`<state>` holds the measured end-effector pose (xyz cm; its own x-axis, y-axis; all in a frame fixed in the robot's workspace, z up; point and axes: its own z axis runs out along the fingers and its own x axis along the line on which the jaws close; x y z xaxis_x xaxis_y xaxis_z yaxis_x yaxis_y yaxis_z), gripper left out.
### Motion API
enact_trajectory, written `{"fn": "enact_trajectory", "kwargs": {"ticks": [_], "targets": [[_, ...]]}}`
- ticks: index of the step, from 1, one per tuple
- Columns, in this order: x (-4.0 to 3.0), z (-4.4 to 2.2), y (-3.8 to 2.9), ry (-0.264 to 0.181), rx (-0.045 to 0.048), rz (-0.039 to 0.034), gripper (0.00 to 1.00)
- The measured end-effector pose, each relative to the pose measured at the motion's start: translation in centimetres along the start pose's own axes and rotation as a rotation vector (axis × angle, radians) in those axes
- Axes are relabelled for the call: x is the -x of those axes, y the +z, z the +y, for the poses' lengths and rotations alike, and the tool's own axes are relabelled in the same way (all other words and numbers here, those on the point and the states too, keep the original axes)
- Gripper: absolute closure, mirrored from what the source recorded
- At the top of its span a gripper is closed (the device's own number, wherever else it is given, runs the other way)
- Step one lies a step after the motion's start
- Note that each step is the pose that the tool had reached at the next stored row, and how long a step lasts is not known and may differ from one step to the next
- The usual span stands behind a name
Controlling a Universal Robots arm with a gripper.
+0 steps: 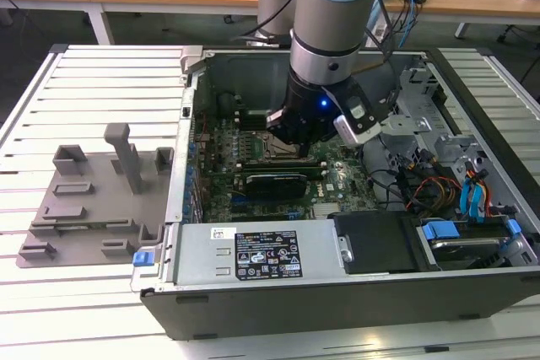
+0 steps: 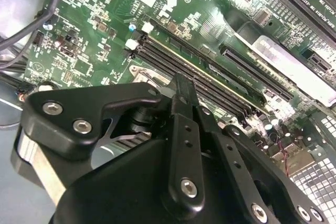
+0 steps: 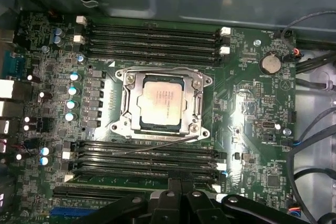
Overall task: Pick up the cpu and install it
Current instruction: 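Install the second cpu locking lever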
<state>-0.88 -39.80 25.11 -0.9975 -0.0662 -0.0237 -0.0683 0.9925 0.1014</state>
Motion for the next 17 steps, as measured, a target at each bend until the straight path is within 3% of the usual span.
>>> {"fn": "enact_trajectory", "kwargs": {"ticks": [4,10,17], "targets": [[-0.66,0.17,0.21,0.000,0.0066,-0.0006,0.89],[-1.75,1.70,0.96,0.000,0.0170,-0.0014,0.89],[-3.46,1.70,1.98,0.000,0.0179,-0.0013,0.89]]}}
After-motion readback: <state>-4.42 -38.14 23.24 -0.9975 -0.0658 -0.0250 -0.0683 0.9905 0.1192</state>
